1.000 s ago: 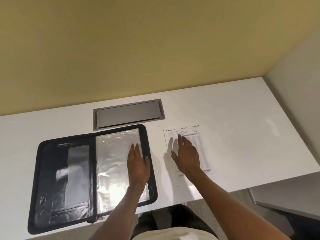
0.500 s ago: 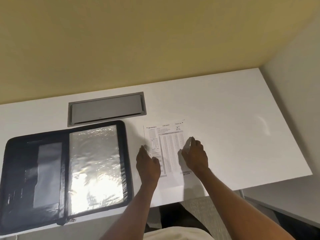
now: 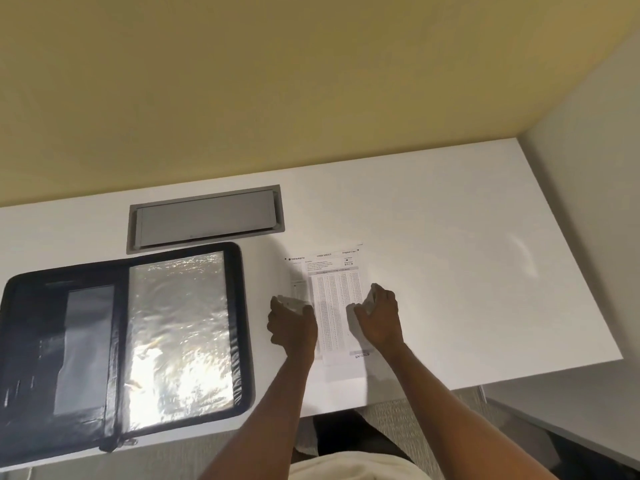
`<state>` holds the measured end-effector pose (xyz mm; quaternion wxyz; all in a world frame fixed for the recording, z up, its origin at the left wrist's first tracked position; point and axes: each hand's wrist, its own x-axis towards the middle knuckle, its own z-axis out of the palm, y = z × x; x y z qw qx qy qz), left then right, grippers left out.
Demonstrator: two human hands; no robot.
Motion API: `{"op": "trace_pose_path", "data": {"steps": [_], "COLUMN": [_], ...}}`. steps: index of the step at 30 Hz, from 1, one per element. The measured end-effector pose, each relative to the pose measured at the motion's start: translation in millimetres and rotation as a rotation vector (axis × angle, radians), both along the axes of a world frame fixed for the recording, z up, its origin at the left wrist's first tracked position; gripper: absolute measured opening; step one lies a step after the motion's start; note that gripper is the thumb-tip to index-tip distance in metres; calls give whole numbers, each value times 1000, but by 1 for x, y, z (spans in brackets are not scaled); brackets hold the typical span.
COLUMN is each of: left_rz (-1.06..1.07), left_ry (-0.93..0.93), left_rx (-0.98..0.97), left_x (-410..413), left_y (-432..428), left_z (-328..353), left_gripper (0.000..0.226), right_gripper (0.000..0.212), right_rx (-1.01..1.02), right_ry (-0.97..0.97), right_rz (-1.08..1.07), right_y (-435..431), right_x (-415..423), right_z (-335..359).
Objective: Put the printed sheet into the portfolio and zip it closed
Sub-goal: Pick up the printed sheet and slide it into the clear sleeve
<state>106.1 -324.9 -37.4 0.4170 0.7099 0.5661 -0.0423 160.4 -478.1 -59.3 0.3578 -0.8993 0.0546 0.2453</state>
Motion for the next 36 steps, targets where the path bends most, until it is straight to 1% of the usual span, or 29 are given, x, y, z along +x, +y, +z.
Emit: {"op": "trace_pose_path", "data": {"steps": [2,3,5,7,8,11,13,15,16,18,21,23,24,25,27,29,31,33,36], "left_rz": [66,81,100,100,95,53,18,-18,-21,-19,23,49,30,7,-25,-65,-127,-188,-281], "left_ry": [21,25,15,29,40,41,-65,-131,-159,-190,-262,-293,-313,-337,-402,-453,-501,-552,-617], "left_rx": [-88,-128,-196,-232,-236,-210,-229,-245,-253,-278,-425,-538,-575,-611,-681,-724,-745,-735,-693], "left_x": [5,5,5,2,1,-3,-8,-13,-15,-18,-23,-26,-28,-29,-29,-26,-20,-12,3], "left_y": [11,16,23,27,26,24,22,21,22,26,41,53,59,66,79,92,103,112,120], "left_z": [4,1,-5,-12,-13,-10,-4,0,2,9,9,12,14,17,28,39,52,67,92], "left_gripper": [59,57,60,67,63,44,34,11,5,19,30,26,23,22,23,24,29,33,33], "right_gripper": [60,53,31,28,29,30,31,36,39,43,48,42,32,25,42,40,50,55,46], "right_rx": [17,20,36,61,65,85,97,106,107,106,101,140,171,217,373,595,740,799,790], "right_ry": [15,13,-11,-44,-55,-73,-84,-117,-131,-152,-141,-74,-29,14,106,192,308,365,306], "right_rz": [4,0,-12,2,10,23,16,13,15,18,27,-2,-38,-75,-101,-36,27,38,30], "right_y": [-4,-6,-8,-7,-6,-7,-7,-6,-6,-6,-7,-9,-10,-11,-12,-11,-10,-5,5], "right_x": [3,5,7,7,7,6,8,9,9,9,9,14,16,17,19,24,33,42,55], "right_z": [-6,-7,-9,-7,-7,-10,-10,-8,-9,-7,-4,-1,2,10,34,60,78,90,112]}}
